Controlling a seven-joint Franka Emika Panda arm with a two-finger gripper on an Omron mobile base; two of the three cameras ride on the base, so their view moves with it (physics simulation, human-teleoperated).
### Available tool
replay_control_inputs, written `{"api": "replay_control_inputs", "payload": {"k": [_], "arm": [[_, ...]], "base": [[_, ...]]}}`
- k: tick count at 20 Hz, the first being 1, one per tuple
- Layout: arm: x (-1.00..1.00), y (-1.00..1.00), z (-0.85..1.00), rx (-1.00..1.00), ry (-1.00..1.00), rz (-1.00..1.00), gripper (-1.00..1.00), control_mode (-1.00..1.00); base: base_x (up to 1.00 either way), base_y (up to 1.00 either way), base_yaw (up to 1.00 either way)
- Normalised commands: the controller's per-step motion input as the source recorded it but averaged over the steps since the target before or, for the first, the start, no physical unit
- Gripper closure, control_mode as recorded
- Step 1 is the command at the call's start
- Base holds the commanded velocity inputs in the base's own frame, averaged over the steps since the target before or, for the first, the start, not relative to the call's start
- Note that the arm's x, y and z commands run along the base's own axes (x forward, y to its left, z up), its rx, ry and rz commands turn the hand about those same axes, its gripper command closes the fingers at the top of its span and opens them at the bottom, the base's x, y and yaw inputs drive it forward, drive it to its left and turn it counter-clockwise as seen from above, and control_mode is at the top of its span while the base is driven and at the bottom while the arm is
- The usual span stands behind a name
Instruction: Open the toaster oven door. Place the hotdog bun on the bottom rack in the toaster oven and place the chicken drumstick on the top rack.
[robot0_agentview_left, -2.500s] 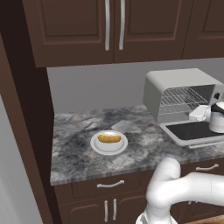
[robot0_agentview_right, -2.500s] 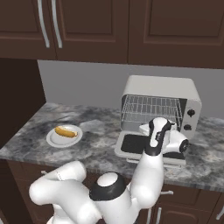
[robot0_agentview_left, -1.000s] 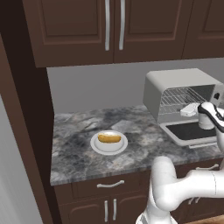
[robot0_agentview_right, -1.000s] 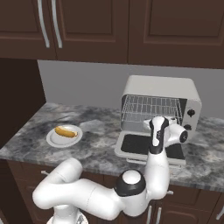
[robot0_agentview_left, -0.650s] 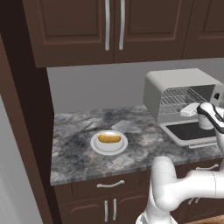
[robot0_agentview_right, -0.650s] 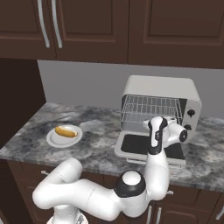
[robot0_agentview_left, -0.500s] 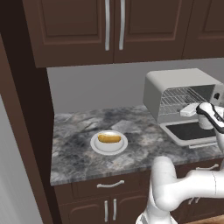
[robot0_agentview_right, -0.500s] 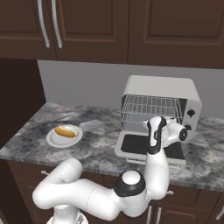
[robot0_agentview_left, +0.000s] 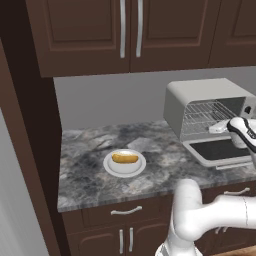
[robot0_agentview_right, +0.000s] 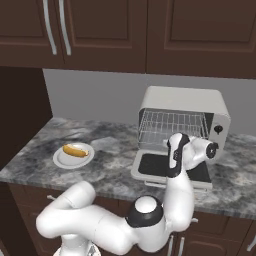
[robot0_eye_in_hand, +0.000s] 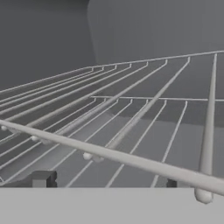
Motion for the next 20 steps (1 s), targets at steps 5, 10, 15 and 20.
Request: {"api": "replay_control_inputs", "payload": {"k": [5, 10, 15, 20], "arm": [[-0.62, 0.0, -1.0, 0.0, 0.26, 0.0, -1.0, -1.0], [-0.66, 0.0, -1.0, 0.0, 0.28, 0.0, -1.0, -1.0], [-0.78, 0.0, -1.0, 0.0, 0.26, 0.0, -1.0, -1.0], [-0.77, 0.0, -1.0, 0.0, 0.3, 0.0, -1.0, -1.0]], "base": [[0.0, 0.0, 0.0], [0.0, 0.0, 0.0], [0.0, 0.0, 0.0], [0.0, 0.0, 0.0]]}}
